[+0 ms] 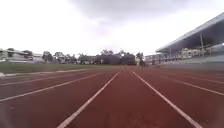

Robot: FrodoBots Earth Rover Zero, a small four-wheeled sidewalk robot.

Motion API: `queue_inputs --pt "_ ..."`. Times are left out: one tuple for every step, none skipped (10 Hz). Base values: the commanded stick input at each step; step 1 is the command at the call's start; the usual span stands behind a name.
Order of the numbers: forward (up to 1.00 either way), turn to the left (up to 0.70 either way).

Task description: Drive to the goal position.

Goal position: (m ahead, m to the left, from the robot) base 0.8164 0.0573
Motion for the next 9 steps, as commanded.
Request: queue_inputs --pt "0.45 -0.27" --pt "0.45 -0.27" --pt "0.45 -0.27" --pt "0.45 -0.27" --pt "0.45 -0.27" --pt "0.45 -0.27" --pt "0.45 -0.27" --pt "0.45 -0.27" --pt "0.45 -0.27"
